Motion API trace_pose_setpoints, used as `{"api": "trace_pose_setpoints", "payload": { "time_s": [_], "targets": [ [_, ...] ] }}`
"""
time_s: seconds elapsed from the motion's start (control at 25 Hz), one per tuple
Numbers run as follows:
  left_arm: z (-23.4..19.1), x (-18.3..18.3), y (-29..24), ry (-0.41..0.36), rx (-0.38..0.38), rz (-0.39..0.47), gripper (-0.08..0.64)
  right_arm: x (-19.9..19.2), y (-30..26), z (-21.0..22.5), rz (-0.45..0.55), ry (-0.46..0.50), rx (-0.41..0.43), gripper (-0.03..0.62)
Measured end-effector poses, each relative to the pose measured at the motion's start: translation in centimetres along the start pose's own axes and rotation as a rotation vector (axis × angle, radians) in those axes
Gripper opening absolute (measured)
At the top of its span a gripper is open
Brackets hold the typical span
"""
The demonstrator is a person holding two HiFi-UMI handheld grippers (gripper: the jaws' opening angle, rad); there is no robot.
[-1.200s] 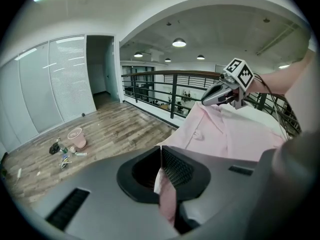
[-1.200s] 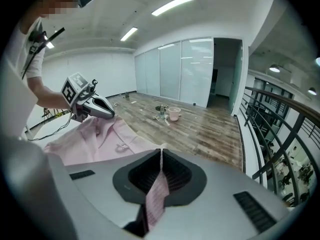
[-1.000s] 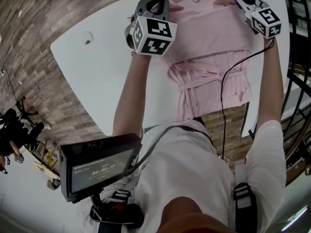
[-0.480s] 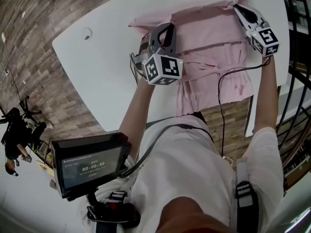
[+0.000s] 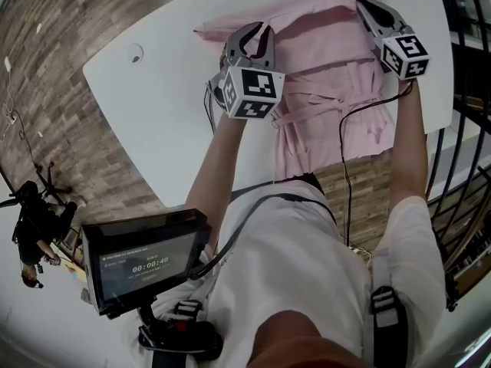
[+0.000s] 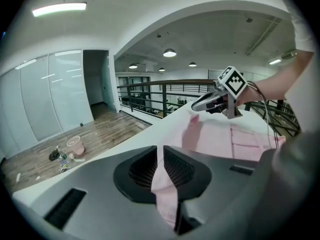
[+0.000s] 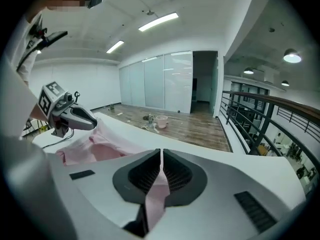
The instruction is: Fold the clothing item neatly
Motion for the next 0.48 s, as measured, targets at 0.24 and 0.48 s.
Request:
{"api": "trace_pose_setpoints", "payload": {
  "time_s": [0.24,0.48],
  "targets": [
    [-1.2,-2.2,-3.4,0.079,-0.072,-0.135,0.029,-3.7,-1.7,-3.5,-0.177,0.147,0.088,0.018],
    [-4.0,-3.1,-4.5,0.086,-0.042,-0.177,0.029,-4.8,-2.5,-3.9,-0.192,0.257,0.039,0.018]
  ]
}}
Point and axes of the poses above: the fingertips, and each gripper's own axes: y backward along the fingers, z to its right, x out of its top, the point moved 4 cm from there along y, backward along the fingers, and after that the axes turned 15 degrees about -x, right-handed, at the moved point
